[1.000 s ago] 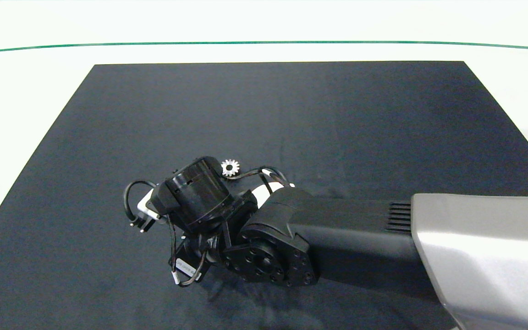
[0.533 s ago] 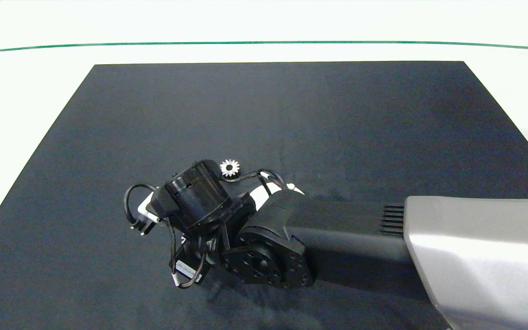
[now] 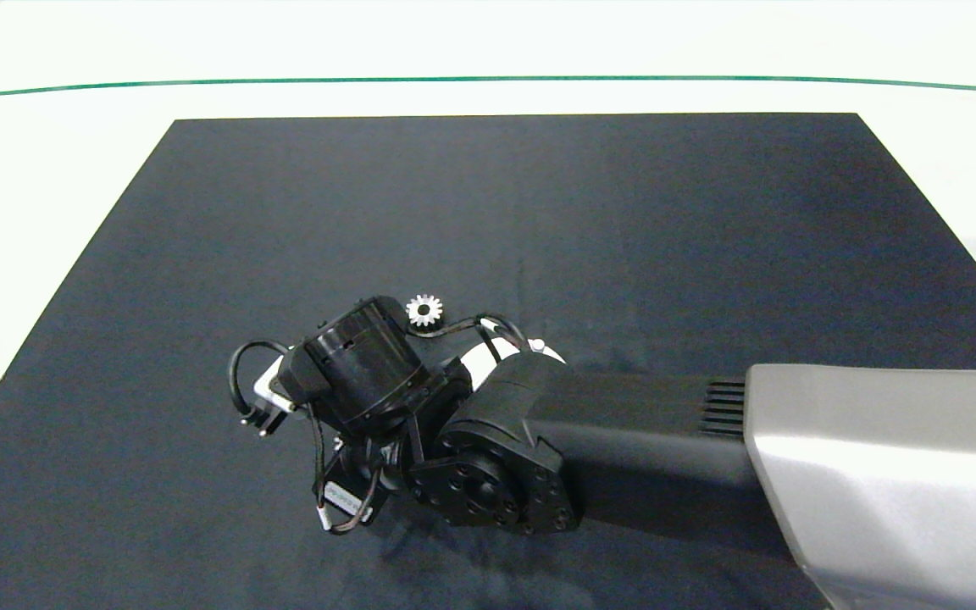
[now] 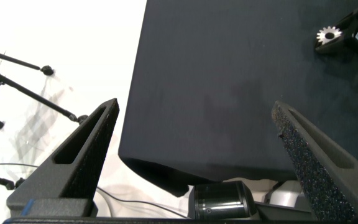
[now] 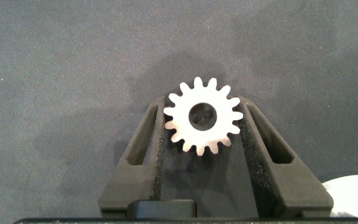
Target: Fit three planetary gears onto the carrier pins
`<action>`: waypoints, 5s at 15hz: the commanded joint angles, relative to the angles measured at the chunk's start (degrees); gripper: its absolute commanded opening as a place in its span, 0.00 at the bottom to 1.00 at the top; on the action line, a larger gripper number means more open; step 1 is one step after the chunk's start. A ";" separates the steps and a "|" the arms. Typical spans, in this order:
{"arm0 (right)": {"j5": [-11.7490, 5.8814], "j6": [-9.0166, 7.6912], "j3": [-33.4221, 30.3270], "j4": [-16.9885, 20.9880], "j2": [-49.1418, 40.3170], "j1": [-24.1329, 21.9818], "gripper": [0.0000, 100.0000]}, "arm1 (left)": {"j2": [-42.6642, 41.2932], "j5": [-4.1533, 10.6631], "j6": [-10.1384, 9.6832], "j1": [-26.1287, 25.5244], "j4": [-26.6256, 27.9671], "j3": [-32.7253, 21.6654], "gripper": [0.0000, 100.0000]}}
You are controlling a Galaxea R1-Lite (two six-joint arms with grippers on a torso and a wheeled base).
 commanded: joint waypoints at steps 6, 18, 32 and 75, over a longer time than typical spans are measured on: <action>-0.16 0.09 3.07 0.32 -8.80 -0.59 0.16 | -0.17 0.03 0.08 -0.02 1.23 0.17 1.00; -0.16 0.18 21.09 0.05 -28.49 -12.72 0.16 | -0.08 -0.23 0.08 -0.11 1.23 -0.80 1.00; -0.34 3.69 28.91 -9.17 -26.73 -16.06 0.16 | -0.43 -0.14 0.08 -0.19 1.23 0.08 1.00; -0.34 3.87 30.58 -12.43 -22.95 -17.73 0.16 | -0.79 -0.14 -0.01 -0.11 1.32 0.52 1.00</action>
